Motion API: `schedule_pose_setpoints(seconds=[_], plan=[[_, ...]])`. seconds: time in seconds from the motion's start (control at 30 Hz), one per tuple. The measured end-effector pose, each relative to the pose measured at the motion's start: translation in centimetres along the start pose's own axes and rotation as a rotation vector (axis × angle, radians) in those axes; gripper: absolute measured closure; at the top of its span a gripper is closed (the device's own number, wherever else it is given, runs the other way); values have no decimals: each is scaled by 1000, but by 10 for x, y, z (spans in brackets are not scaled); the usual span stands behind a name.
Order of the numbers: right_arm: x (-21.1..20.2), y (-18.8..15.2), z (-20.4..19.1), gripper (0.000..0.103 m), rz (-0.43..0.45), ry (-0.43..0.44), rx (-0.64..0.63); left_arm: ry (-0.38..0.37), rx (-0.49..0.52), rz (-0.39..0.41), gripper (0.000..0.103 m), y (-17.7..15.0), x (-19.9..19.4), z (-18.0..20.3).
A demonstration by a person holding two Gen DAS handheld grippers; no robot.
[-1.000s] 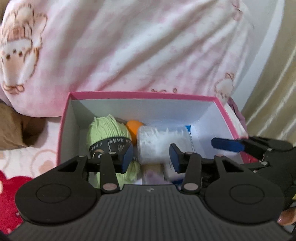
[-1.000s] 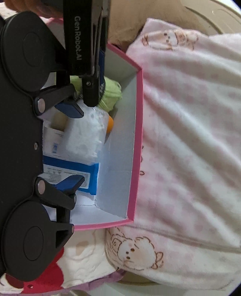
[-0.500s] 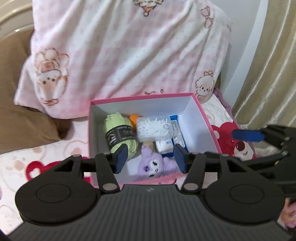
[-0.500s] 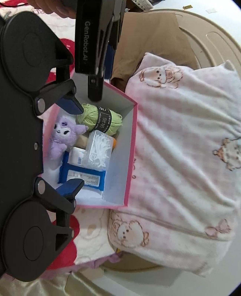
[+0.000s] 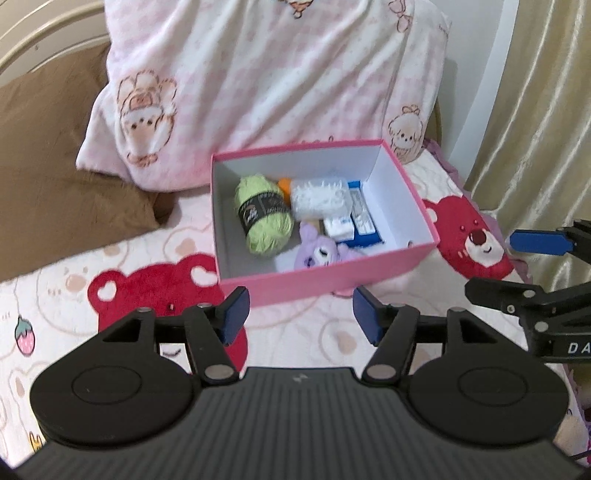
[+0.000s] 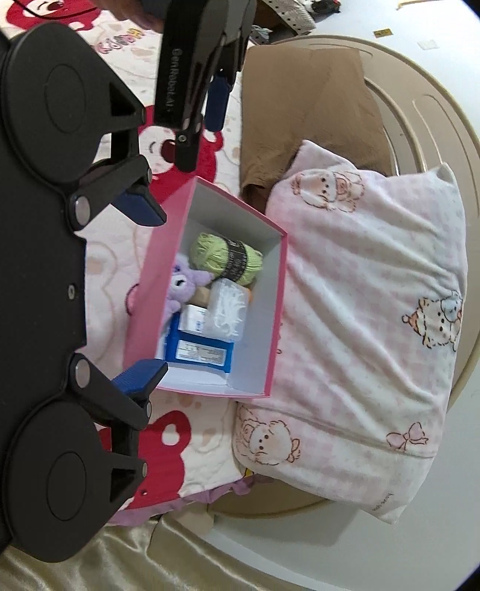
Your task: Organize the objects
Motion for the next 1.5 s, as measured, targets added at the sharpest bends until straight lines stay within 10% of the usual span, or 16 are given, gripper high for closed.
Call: schedule_pose_setpoints(seconds=[1.03, 1.5], plan=[[10, -48, -4, 11, -36, -143, 39, 13, -71, -50, 37, -58, 11, -1], [14, -55, -5, 9, -81, -203, 31, 62, -81, -34, 2, -59, 12, 0]])
Point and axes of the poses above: each gripper's, at about its wrist camera, not at the fingertips, and x roughly the way its jaws point, z to its right, y to its top, the point moved 4 cm from there along x, roughly the way its jaws point, and after that the axes turned 3 degrees about x, right-handed, at the moved point
